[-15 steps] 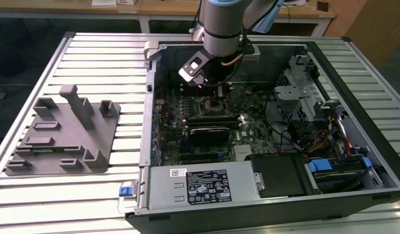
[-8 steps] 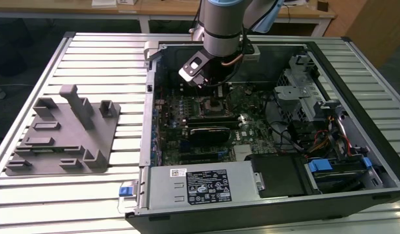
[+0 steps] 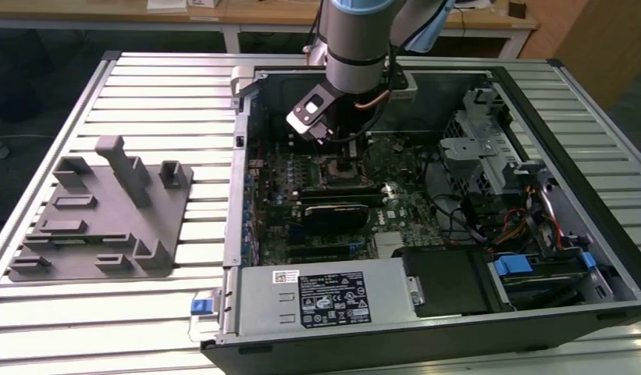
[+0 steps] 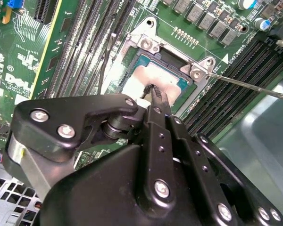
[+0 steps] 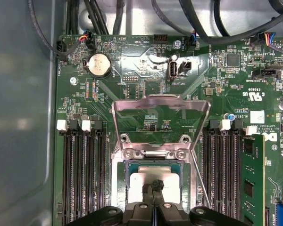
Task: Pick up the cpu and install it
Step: 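Place the cpu into insertion slot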
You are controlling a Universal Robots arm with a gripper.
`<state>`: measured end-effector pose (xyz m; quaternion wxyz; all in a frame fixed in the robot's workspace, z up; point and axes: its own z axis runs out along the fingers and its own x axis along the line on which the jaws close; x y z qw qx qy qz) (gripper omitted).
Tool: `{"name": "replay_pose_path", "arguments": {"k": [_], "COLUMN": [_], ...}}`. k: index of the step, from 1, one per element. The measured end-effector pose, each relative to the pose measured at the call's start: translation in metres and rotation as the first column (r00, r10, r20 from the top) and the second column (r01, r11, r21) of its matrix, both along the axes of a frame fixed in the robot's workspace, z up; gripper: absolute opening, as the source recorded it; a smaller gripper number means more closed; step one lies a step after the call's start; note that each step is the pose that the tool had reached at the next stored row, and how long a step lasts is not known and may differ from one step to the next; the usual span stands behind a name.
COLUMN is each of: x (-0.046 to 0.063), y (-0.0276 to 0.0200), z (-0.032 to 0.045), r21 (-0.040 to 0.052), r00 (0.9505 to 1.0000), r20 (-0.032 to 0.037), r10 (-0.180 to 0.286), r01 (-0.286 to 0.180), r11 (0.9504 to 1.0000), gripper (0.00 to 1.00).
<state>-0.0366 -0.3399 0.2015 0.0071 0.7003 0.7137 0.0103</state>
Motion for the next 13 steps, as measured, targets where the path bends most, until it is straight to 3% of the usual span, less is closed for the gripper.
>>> {"name": "replay_pose_path", "arguments": {"k": [13], "x": [0.0], "y": [-0.0005], "z": [-0.0029], "r21": [-0.0001], "r00": [1.0], "r20": [-0.0003], "r10": [0.0], "r01": [0.0], "r11": [1.0], "gripper": [0.11]}}
